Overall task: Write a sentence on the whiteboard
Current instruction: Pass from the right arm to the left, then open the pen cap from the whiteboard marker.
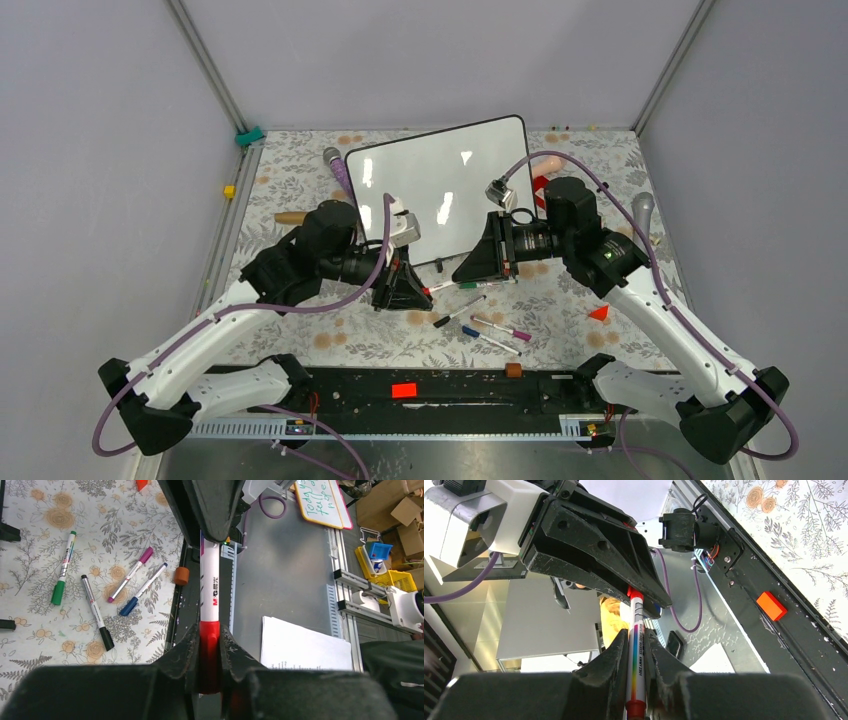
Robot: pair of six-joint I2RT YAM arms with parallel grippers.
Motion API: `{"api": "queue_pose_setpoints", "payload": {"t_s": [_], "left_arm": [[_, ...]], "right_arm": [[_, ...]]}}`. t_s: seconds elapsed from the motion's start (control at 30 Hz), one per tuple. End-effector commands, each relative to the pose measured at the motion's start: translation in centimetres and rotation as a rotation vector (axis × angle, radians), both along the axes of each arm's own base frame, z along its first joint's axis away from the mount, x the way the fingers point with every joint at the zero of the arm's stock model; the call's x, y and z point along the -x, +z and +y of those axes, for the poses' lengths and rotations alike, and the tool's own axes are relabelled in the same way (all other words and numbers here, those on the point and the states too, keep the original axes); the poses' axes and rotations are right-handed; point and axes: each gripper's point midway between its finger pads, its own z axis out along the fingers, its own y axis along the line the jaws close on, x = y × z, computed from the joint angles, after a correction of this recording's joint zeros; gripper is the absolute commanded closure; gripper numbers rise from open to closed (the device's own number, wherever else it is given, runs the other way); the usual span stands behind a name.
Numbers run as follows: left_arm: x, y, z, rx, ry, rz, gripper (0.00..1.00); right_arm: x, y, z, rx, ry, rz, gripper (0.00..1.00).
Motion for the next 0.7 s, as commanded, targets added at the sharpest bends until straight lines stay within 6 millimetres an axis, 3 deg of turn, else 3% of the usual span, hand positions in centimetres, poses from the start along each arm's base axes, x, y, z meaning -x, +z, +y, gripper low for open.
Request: {"api": "queue_pose_setpoints", "payload": {"t_s": [0.0,0.03,0.1,0.13,0.17,0.27,0.47,0.67], "left_arm": [[0.6,1.8,-0.2,0.069,-0.061,-0.047,1.0],[0.6,1.9,-0.2,0.071,-0.066,-0.044,1.0],[0.8,2.2,-0.2,0.081,-0.089,-0.039,1.0],[1.0,2.3,-0.3,0.086,-0.106,-0.032,1.0],[1.3,2.5,-0.3,0.092,-0.13,-0.022,1.0],[2.1,2.9,-0.4,0.096,-0.195,0.018,1.0],[2.2,3.3,-0.9,0.087,-0.246,0.052,1.0],[1.6,4.2,-1.5,0.093,-0.246,0.051,1.0]], "right_arm": [[-0.2,1.1,0.0,-0.03,0.004,-0.041,1.0],[-0.1,1.2,0.0,-0.032,0.008,-0.046,0.86],[0.2,1.6,-0.1,-0.042,0.022,-0.077,0.47],[0.4,1.9,-0.2,-0.049,0.034,-0.1,0.35],[0.7,2.2,-0.4,-0.052,0.05,-0.116,0.29],[1.2,2.6,-1.0,-0.014,0.093,-0.197,0.25],[1.6,4.0,-1.1,-0.009,0.17,-0.33,0.31],[2.3,2.8,-1.0,0.058,0.192,-0.367,0.32]]}}
